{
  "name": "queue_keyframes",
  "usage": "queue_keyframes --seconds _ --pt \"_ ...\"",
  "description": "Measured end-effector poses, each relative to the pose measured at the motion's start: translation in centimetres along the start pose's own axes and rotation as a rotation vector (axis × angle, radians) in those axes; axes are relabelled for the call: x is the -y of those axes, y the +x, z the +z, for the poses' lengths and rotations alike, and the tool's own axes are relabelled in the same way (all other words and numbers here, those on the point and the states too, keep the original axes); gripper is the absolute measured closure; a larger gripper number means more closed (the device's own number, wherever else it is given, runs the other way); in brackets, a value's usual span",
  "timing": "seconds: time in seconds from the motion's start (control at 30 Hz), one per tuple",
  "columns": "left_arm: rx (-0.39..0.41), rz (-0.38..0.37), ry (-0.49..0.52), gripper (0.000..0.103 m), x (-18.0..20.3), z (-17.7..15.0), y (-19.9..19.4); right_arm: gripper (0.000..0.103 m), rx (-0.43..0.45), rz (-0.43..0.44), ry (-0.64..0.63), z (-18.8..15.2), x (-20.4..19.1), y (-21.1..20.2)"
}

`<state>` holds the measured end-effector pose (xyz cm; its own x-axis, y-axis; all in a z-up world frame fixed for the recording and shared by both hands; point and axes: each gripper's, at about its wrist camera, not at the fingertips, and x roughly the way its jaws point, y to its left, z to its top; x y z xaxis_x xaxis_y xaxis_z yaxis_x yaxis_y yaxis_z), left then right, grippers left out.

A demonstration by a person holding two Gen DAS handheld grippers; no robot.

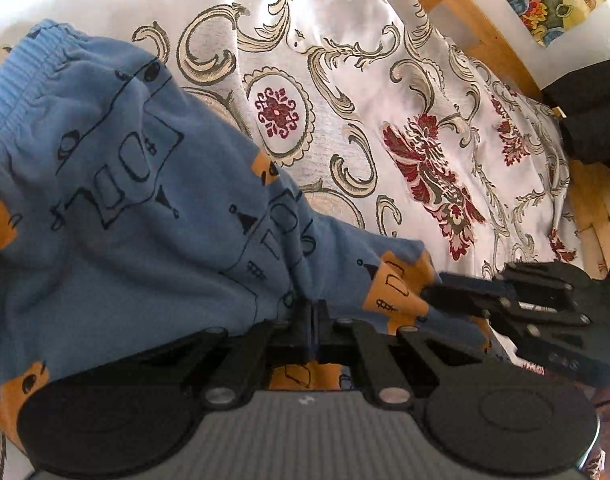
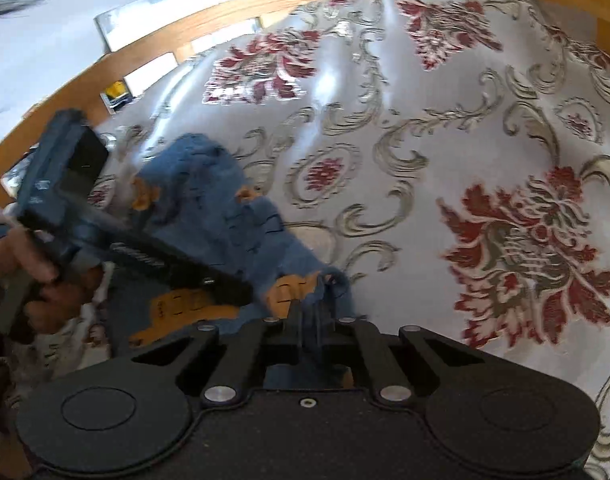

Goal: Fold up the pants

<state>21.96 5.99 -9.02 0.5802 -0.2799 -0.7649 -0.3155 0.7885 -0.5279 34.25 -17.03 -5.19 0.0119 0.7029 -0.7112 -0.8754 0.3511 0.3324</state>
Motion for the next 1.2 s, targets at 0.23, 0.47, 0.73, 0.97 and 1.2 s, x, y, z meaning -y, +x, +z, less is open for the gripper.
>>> queue_keyframes --seconds 0.23,0.47,0.73,0.97,1.2 --pt "0.002 -0.014 -0.001 0.100 -0.2 0.0 0.1 0.068 -0.026 0.050 0.192 0.5 2.0 1.4" --pt "0.006 -0.025 0.008 0.100 -0.4 -0.1 0.1 0.064 0.006 0.167 0.548 0.7 6.1 2.9" --pt "0.002 -0.008 0.053 0.100 -0.8 -0.2 -0.8 0.102 0.116 0.013 0.555 2.1 5.7 1.0" --pt "0.033 0.051 0.127 0.100 -2.6 -1.5 -3.8 0.102 0.104 -0.037 0.485 2.1 6.3 1.7" --pt "0.050 0.095 0.195 0.099 -2.4 -1.3 -6.2 0.062 0.167 -0.241 0.357 1.5 5.2 -4.6"
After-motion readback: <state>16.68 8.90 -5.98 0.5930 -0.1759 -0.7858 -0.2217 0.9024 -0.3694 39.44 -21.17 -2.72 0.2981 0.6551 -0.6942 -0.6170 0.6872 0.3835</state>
